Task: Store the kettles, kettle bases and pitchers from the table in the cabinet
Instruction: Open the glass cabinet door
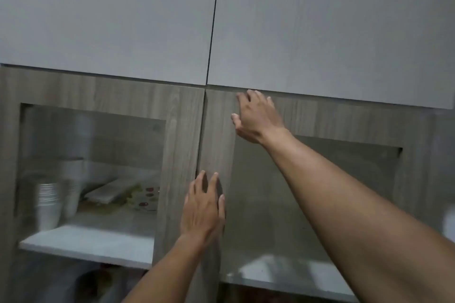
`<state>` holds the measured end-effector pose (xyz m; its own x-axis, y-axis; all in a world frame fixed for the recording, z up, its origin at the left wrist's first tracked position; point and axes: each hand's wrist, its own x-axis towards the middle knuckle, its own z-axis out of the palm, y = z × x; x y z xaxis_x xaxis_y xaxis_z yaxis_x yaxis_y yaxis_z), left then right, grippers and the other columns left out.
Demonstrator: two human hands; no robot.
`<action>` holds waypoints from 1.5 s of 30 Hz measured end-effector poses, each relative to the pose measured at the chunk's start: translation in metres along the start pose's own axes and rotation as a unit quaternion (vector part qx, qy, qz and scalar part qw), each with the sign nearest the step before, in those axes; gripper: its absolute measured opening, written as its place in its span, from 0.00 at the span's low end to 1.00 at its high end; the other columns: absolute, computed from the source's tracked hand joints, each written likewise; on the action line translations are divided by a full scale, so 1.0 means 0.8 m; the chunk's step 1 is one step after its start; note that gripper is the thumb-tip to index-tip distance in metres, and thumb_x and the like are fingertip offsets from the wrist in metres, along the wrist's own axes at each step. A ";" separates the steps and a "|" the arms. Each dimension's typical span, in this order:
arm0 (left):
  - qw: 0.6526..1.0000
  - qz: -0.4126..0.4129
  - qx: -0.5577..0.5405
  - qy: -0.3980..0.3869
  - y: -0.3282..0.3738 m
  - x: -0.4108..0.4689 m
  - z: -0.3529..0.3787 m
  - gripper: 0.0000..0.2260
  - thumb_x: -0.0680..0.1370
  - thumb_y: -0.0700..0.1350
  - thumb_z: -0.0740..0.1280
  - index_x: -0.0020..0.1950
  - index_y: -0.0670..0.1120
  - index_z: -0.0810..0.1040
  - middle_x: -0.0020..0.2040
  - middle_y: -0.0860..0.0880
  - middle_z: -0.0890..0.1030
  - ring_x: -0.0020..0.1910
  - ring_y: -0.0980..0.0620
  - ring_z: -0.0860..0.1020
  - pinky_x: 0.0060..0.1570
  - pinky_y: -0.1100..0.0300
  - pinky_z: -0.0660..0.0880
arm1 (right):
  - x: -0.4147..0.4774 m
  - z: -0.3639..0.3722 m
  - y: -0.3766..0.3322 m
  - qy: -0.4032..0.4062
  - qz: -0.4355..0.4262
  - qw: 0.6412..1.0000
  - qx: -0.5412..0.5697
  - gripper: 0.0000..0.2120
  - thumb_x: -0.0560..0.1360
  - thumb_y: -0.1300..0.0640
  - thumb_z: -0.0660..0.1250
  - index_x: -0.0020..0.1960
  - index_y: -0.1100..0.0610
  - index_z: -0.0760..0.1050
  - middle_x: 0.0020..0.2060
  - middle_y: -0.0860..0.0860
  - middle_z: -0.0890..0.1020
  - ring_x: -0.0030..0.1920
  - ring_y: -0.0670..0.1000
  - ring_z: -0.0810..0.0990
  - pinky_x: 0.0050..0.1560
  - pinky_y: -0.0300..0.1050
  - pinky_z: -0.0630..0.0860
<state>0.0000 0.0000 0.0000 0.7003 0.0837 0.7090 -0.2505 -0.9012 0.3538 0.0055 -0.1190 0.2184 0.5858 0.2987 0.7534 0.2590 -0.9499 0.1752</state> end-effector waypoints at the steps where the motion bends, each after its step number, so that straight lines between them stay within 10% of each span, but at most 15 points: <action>1: 1.000 0.001 0.005 0.013 -0.002 0.002 0.003 0.25 0.80 0.53 0.62 0.77 0.51 0.64 0.77 0.42 0.61 0.73 0.42 0.63 0.66 0.48 0.70 | 0.006 0.003 -0.002 -0.001 0.001 1.000 -0.006 0.24 0.79 0.47 0.60 0.72 0.58 0.67 0.69 0.60 0.72 0.72 0.60 0.66 0.73 0.66 0.61; 10: 0.989 -0.003 -0.060 0.137 -0.009 0.005 0.023 0.32 0.66 0.40 0.78 0.66 0.50 0.67 0.64 0.39 0.73 0.56 0.39 0.75 0.47 0.48 0.78 | 0.012 -0.012 -0.020 -0.028 0.040 0.999 -0.012 0.26 0.76 0.56 0.60 0.73 0.58 0.62 0.66 0.61 0.72 0.68 0.62 0.69 0.69 0.65 0.66; 24: 0.946 -0.209 -0.244 0.048 0.031 -0.072 -0.070 0.34 0.78 0.57 0.65 0.78 0.45 0.57 0.74 0.43 0.68 0.70 0.42 0.69 0.65 0.48 0.68 | -0.054 -0.105 -0.031 -0.068 0.015 0.997 0.034 0.30 0.78 0.45 0.61 0.76 0.57 0.61 0.69 0.60 0.68 0.70 0.62 0.66 0.68 0.63 0.68; 33: 0.952 -0.180 -0.235 0.075 0.051 -0.151 -0.129 0.26 0.73 0.64 0.67 0.63 0.49 0.71 0.54 0.50 0.80 0.51 0.48 0.80 0.49 0.50 0.80 | -0.122 -0.170 -0.036 -0.045 0.010 0.995 0.086 0.39 0.77 0.31 0.55 0.80 0.50 0.52 0.74 0.59 0.62 0.75 0.61 0.63 0.71 0.68 0.63; 45: 0.962 -0.009 -0.268 0.054 0.130 -0.284 -0.215 0.08 0.78 0.44 0.67 0.47 0.46 0.68 0.39 0.47 0.74 0.36 0.46 0.72 0.38 0.57 0.65 | -0.255 -0.314 -0.048 -0.005 0.107 0.985 0.136 0.40 0.73 0.26 0.58 0.76 0.50 0.60 0.68 0.55 0.71 0.71 0.57 0.69 0.70 0.62 0.67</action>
<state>-0.3005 -0.0392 -0.0194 0.6414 0.1680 0.7486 -0.5672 -0.5531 0.6101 -0.3171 -0.1665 0.2171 0.6564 0.0961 0.7483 0.3241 -0.9316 -0.1647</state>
